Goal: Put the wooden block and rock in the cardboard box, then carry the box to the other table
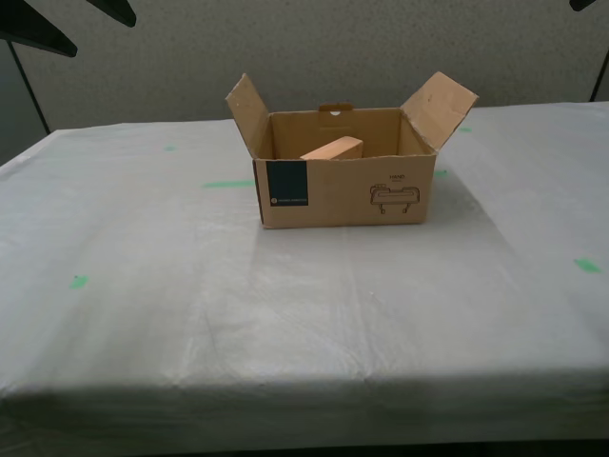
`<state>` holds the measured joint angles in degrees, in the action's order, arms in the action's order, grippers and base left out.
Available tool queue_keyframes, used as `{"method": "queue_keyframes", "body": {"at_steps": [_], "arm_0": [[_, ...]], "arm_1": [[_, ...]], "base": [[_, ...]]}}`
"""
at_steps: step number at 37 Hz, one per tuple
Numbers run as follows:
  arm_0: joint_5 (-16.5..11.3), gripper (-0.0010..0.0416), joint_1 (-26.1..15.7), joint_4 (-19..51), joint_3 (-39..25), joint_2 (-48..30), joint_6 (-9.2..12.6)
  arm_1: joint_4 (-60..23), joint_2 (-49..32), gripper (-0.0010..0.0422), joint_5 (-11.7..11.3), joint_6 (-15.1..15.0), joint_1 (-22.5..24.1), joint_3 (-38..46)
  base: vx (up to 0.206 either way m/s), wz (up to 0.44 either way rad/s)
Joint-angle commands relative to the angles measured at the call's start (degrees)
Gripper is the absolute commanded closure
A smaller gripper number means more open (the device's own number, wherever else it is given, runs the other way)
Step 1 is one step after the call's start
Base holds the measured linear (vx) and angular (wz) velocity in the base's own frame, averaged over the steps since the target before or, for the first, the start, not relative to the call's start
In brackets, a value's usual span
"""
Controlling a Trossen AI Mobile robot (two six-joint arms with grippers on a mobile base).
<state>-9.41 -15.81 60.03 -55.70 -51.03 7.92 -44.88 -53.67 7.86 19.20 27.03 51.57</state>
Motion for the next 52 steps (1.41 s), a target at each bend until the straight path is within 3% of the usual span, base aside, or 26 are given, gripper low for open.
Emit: {"method": "queue_keyframes", "body": {"at_steps": [1, 52], "arm_0": [[-0.13, 0.0012, 0.02, -0.02, -0.04, 0.00, 0.02], [-0.13, 0.0012, 0.02, -0.02, -0.04, 0.00, 0.02]], "arm_1": [[0.02, 0.02, 0.0076, 0.15, -0.13, 0.02, 0.07], [0.02, 0.02, 0.0076, 0.15, -0.13, 0.02, 0.07]], "base": [[0.000, 0.000], [0.000, 0.000]]}}
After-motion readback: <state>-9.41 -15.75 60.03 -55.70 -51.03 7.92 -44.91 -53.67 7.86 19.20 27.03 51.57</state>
